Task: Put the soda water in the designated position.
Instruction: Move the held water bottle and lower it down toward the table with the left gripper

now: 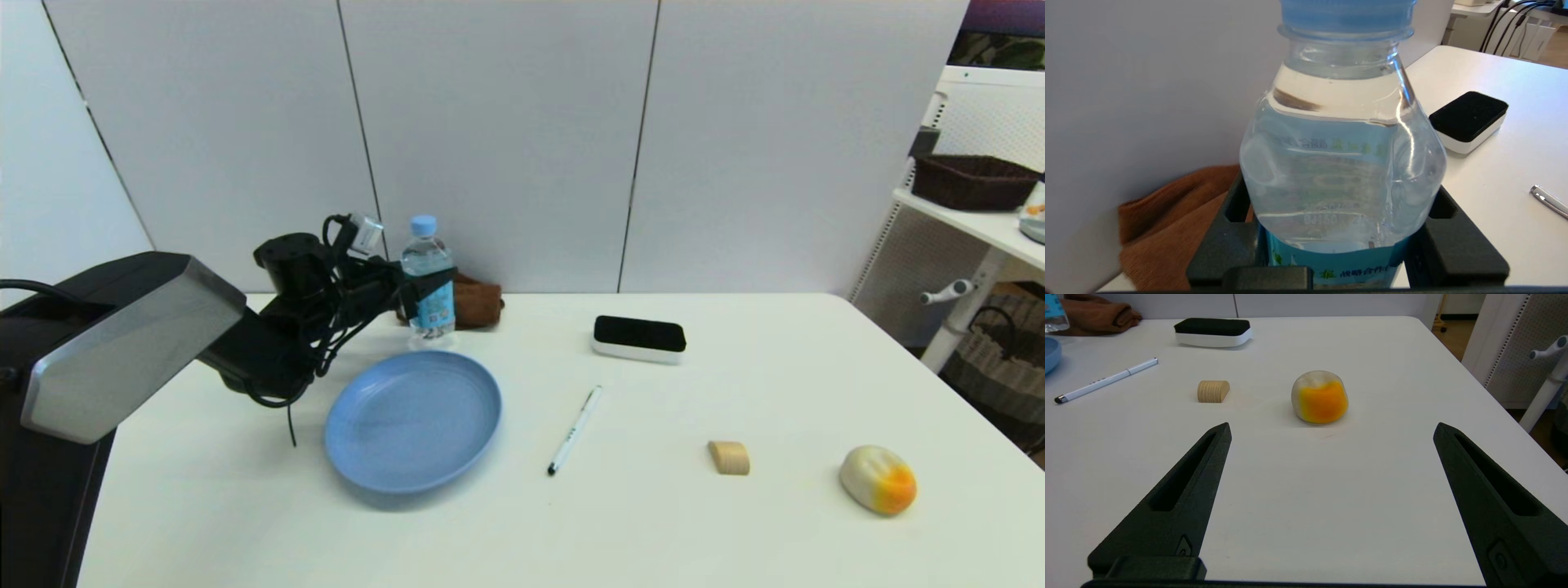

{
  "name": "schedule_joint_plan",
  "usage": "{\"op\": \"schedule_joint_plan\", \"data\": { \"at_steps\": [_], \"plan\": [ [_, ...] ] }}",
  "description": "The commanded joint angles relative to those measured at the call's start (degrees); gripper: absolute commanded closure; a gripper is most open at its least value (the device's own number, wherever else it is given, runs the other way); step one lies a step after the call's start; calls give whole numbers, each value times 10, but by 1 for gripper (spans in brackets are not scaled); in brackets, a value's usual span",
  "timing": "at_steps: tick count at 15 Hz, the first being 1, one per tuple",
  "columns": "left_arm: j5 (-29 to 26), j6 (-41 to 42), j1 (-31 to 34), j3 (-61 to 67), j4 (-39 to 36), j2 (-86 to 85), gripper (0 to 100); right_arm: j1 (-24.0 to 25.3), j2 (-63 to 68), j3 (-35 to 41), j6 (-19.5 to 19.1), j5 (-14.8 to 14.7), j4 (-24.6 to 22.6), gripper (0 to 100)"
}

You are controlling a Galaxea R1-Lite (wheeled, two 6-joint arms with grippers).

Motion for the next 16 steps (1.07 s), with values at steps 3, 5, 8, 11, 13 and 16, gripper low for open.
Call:
{"op": "schedule_joint_plan", "data": {
  "at_steps": [3, 5, 8, 11, 13, 16],
  "plan": [
    [-2, -1, -8, 14, -36, 7, 100, 0, 1, 0, 1, 0, 0, 0],
    [-2, 3, -10, 24, -42, 9, 100, 0, 1, 0, 0, 0, 0, 0],
    [-2, 4, -11, 28, -42, 11, 100, 0, 1, 0, 1, 0, 0, 0],
    [-2, -2, -11, 21, -42, 16, 100, 0, 1, 0, 1, 0, 0, 0],
    [-2, 0, -10, 19, -42, 18, 100, 0, 1, 0, 0, 0, 0, 0],
    [-2, -1, -11, 20, -42, 22, 100, 0, 1, 0, 0, 0, 0, 0]
  ]
}}
